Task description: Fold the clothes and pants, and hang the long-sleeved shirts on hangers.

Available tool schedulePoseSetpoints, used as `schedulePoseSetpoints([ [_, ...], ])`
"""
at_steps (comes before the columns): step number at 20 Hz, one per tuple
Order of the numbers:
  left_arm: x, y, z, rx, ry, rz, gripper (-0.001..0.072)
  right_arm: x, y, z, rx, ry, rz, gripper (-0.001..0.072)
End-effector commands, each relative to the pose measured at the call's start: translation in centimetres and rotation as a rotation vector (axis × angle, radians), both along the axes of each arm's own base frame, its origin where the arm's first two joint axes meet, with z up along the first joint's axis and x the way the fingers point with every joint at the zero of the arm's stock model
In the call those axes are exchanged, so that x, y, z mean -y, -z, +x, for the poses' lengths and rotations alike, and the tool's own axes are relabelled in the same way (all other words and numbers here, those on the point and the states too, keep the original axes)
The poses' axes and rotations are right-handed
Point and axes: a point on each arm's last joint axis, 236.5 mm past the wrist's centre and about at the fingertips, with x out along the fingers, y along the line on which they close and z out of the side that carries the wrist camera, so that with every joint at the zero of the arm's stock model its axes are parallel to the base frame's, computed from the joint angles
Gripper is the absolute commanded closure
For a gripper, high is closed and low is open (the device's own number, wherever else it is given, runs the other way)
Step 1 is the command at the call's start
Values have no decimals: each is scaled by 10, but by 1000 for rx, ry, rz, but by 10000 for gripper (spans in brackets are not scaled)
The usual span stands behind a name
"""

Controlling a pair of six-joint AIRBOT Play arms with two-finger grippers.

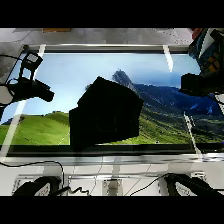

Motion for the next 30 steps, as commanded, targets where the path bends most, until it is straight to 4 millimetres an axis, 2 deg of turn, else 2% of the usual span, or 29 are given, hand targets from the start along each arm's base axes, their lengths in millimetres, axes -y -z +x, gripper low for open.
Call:
schedulePoseSetpoints([
  [1,-1,2,0,-3,-1,1,697,0,1,0,-4,-1,0,675],
  [12,-1,2,0,-3,-1,1,697,0,0,0,-2,-1,0,675],
  [13,-1,2,0,-3,-1,1,697,0,-1,4,17,-2,-1,675],
  [18,1,1,0,-2,0,-8,697,-6,-33,47,238,23,44,674],
  [20,18,5,-8,-50,3,-109,696,-6,-35,48,250,16,42,675],
  [22,29,18,-24,-144,19,-150,697,3,-30,49,274,-125,-101,674],
  [24,24,30,-41,-228,20,-131,696,27,-3,38,176,-213,-247,675],
  [25,17,31,-46,-252,-20,-145,696,36,17,33,115,-235,-263,675],
  [27,-10,18,-49,-230,-183,-224,689,44,60,27,33,-229,-225,675],
  [29,-40,-4,-57,-165,-280,-251,689,36,117,6,-72,-298,-141,675],
  [30,-54,-14,-65,-132,-318,-252,689,21,146,-9,-125,-344,-54,676],
])
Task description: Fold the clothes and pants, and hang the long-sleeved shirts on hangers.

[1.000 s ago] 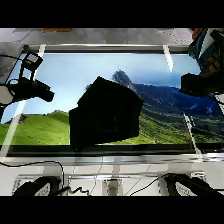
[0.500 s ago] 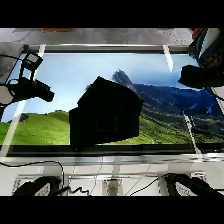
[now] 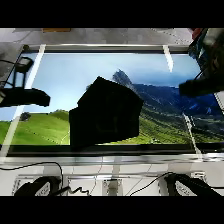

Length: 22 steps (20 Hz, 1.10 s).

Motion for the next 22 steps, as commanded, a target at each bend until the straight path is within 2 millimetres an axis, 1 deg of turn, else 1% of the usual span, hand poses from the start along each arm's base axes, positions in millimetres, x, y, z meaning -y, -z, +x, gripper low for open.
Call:
schedulePoseSetpoints([
  [1,-41,-23,-27,32,-168,-32,689,-40,92,-50,-209,-174,203,676],
  [2,-48,-24,-36,31,-203,-38,689,-62,116,-71,-279,-220,298,676],
  [3,-53,-23,-43,31,-241,-55,686,-80,139,-85,-323,-224,394,674],
  [4,-54,-19,-48,25,-249,-57,626,-87,160,-88,-329,-174,439,640],
  [5,-53,-10,-51,4,-249,-60,378,-88,183,-88,-320,-110,457,509],
  [6,-51,2,-55,-28,-249,-66,81,-86,201,-88,-309,-45,462,365],
  [7,-51,14,-56,-52,-258,-76,28,-85,216,-86,-301,36,475,347],
  [8,-51,27,-59,-78,-265,-83,28,-84,225,-85,-292,91,490,346],
  [9,-50,41,-62,-111,-271,-92,29,-87,229,-81,-288,132,522,341],
  [10,-49,53,-64,-142,-281,-104,29,-92,229,-77,-292,157,557,257],
  [11,-48,67,-68,-178,-286,-112,29,-98,229,-72,-302,184,598,216],
  [12,-47,79,-72,-210,-298,-125,28,-101,233,-68,-318,207,624,198],
  [13,-45,88,-75,-235,-303,-135,27,-103,238,-67,-343,224,638,158],
  [15,-44,101,-80,-270,-304,-139,27,-104,252,-70,-406,237,644,147],
  [17,-51,112,-82,-270,-319,-110,28,-112,259,-70,-455,244,683,147],
  [20,-57,132,-88,-317,-348,-123,28,-129,255,-64,-464,220,786,147],
  [22,-58,145,-94,-381,-363,-149,28,-132,252,-60,-454,218,815,147],
])
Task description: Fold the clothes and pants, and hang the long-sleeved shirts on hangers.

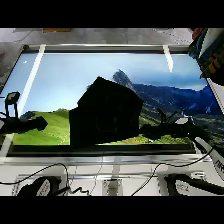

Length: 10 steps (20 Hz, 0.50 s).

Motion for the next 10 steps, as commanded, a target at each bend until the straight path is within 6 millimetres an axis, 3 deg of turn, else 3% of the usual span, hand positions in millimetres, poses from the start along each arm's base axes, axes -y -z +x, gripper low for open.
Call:
schedulePoseSetpoints([
  [1,0,25,-10,-90,-31,-59,28,-11,-4,8,10,21,73,147],
  [4,8,38,-12,-144,-30,-136,28,-11,-4,8,13,17,74,149],
  [10,33,77,-40,-338,-20,-267,28,-30,7,6,57,-40,5,176],
])
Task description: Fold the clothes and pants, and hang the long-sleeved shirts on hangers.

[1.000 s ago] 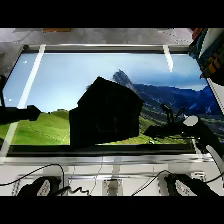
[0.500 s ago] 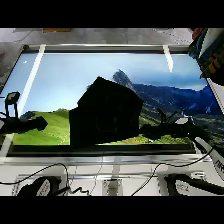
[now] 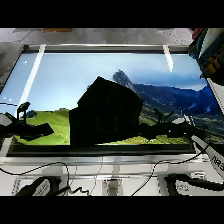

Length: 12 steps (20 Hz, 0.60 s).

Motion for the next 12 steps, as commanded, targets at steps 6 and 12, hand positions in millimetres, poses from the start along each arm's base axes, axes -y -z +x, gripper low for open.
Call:
schedulePoseSetpoints([
  [6,40,44,-42,-141,14,-168,28,-13,11,3,55,-30,-71,630],
  [12,48,55,-45,-123,25,-194,29,-14,11,2,52,-31,-68,674],
])
